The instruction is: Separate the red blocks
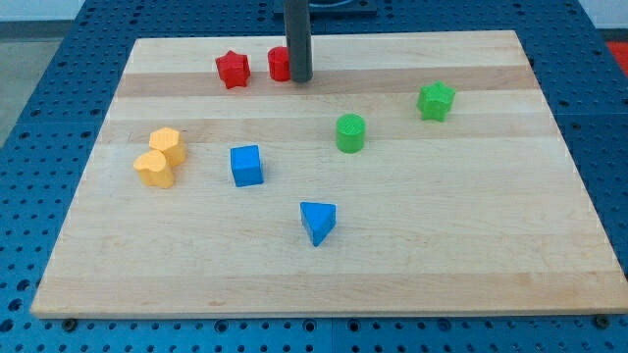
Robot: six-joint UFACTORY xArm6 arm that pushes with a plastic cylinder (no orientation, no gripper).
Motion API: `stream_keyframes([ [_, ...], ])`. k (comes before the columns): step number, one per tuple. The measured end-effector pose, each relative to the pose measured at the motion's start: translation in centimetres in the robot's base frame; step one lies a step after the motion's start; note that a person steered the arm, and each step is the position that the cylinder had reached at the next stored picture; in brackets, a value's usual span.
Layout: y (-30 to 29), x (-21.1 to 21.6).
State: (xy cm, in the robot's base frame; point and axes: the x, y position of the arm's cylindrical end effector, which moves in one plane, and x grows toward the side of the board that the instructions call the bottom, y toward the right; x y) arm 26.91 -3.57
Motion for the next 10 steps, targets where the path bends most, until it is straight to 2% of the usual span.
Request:
stream_keyframes([
  [1,-5.2,-2.7],
  [3,-12.5,-3.3],
  [4,-9.0,-4.9],
  [5,-8.2,-3.0],
  [7,-12.3,3.3],
  [8,-12.5,3.4],
  [9,-11.4,-2.7],
  [10,-13.4,-6.2],
])
